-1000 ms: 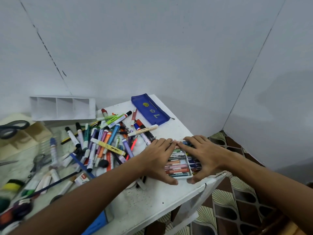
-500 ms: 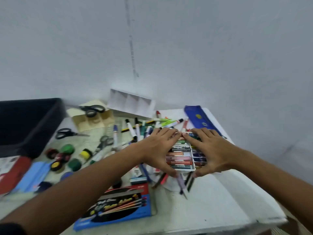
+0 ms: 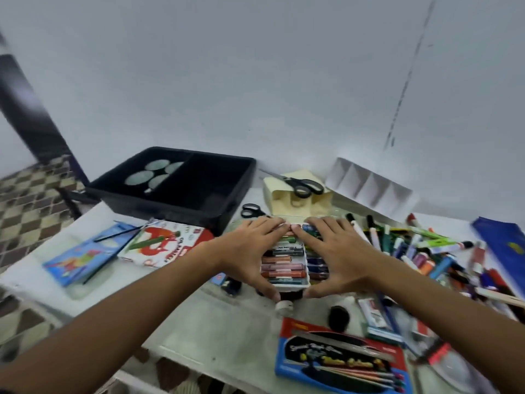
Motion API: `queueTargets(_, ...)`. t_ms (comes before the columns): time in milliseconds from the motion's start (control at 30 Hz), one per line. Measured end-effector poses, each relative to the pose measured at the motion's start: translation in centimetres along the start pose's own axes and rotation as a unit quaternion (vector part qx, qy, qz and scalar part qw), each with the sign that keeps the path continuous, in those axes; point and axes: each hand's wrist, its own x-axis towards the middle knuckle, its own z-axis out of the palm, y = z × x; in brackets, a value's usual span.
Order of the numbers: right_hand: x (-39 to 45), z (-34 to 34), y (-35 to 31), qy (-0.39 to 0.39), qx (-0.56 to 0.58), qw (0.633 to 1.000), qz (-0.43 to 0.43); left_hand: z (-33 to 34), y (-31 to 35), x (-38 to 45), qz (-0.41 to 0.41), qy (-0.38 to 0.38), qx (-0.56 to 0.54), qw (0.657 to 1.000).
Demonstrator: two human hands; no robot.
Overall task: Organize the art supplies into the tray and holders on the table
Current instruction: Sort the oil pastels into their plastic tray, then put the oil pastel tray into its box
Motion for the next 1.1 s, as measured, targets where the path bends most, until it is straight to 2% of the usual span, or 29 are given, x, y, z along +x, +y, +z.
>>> queueTargets(233, 6.0, -0.1, -4.7, 0.021, 0.006, 1.0, -0.011, 0.2, -6.3, -4.1, -0.006, -0.005, -0.004, 1.0)
queueTargets(333, 7.5, 0.1, -6.0, 0.024, 0.011, 1.0, -0.01, 0.4, -8.4, -5.5, -0.008, 0.002, -0.044, 0.999)
queueTargets(433, 8.6, 0.4, -6.6, 0.022, 0.02, 0.999, -0.012, 0.4, -12.0, -8.4, -0.038, 0.036, -0.095, 0.994)
queueTargets(500, 8.9, 0.7, -6.8, 0.018, 0.031, 0.999, -0.008, 0.6, -15.3, -10.9, -0.075, 0.041, -0.078, 0.993)
queueTargets(633, 9.7, 1.0, -7.4, -0.003, 0.014, 1.0, -0.003, 1.9, -20.9, -14.4, -0.125, -0.058, 0.002, 0.99)
queueTargets(767, 10.5, 1.3, -8.1, -0.026, 0.022, 0.999, 0.003, 3.8, -22.9, -14.1, -0.119, -0.123, 0.05, 0.984)
queueTargets(967, 10.9, 1.6, -8.9, -0.039, 0.019, 0.999, 0.005, 5.4, -24.0, -12.3, -0.098, -0.144, 0.06, 0.983)
queueTargets(1100, 11.0, 2.0, -9.1, -0.036, 0.024, 0.999, 0.008, 5.9, -24.4, -11.7, -0.09, -0.118, 0.045, 0.988)
